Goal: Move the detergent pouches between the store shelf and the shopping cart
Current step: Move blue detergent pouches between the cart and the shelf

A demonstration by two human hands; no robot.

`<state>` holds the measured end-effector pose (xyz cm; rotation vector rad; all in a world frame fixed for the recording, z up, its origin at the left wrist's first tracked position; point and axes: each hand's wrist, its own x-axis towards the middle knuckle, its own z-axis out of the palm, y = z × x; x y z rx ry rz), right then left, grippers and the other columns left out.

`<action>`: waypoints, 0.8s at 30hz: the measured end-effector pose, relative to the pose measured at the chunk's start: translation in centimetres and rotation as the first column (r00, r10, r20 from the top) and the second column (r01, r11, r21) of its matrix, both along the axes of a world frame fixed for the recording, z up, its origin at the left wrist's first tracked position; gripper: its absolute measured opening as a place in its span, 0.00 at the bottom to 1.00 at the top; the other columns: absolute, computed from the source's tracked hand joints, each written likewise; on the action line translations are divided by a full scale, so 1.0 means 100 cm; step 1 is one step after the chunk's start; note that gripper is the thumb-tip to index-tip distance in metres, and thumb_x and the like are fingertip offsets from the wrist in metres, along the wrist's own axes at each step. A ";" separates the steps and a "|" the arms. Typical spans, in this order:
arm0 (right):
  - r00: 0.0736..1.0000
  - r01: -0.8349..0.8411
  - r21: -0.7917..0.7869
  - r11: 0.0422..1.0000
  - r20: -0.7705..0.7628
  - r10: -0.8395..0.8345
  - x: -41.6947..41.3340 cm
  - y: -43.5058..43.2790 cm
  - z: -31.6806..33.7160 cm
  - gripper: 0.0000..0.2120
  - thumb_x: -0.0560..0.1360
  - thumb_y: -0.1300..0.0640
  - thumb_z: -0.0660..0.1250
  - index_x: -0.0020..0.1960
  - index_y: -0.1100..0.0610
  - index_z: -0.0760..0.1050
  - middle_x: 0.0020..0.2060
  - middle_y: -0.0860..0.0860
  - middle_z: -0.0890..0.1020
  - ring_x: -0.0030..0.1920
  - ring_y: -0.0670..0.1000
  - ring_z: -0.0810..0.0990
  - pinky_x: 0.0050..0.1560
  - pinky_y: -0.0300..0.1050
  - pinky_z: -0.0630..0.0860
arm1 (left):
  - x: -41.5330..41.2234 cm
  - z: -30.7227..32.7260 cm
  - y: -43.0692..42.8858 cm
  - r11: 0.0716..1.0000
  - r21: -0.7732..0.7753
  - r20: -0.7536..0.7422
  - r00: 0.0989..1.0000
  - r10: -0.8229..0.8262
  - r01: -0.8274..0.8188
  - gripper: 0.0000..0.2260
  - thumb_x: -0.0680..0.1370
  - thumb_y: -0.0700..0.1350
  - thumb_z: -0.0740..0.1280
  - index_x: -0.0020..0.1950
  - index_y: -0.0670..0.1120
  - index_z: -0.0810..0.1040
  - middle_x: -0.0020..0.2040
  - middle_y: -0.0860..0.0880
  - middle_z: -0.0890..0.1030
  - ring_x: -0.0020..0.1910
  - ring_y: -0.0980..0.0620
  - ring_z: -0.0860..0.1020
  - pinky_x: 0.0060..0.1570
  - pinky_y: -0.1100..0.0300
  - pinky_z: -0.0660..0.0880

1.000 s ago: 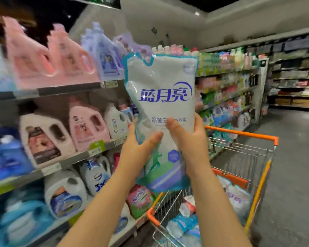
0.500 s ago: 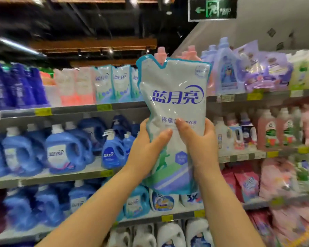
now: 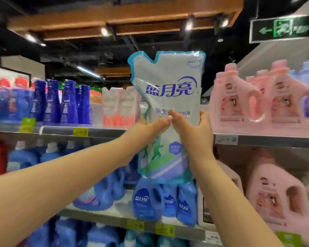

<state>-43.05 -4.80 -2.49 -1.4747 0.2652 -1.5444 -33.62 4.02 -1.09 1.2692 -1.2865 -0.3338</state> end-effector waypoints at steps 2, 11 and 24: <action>0.999 0.032 -0.036 0.999 -0.028 -0.033 0.031 -0.018 0.013 0.27 0.65 0.46 0.75 0.59 0.51 0.71 0.46 0.45 0.83 0.47 0.45 0.82 0.54 0.52 0.79 | 0.029 0.011 -0.016 1.000 -0.015 -0.041 0.999 0.013 -0.014 0.21 0.67 0.56 0.73 0.59 0.55 0.77 0.53 0.52 0.83 0.52 0.51 0.82 0.56 0.52 0.76; 0.987 0.126 -0.072 0.989 0.105 -0.118 0.122 -0.115 0.089 0.34 0.61 0.45 0.77 0.61 0.55 0.69 0.49 0.50 0.83 0.49 0.50 0.83 0.54 0.54 0.79 | 0.132 0.088 -0.131 0.978 -0.131 0.010 0.987 -0.160 0.160 0.19 0.72 0.53 0.70 0.62 0.52 0.75 0.52 0.51 0.83 0.48 0.52 0.83 0.49 0.58 0.80; 0.954 0.301 -0.026 0.953 -0.010 -0.301 0.158 -0.273 0.102 0.38 0.61 0.41 0.75 0.66 0.53 0.65 0.50 0.50 0.82 0.49 0.53 0.82 0.55 0.54 0.78 | 0.176 0.107 -0.296 0.934 0.059 -0.093 0.934 -0.346 0.352 0.28 0.67 0.54 0.72 0.63 0.46 0.74 0.53 0.43 0.83 0.51 0.45 0.82 0.52 0.49 0.79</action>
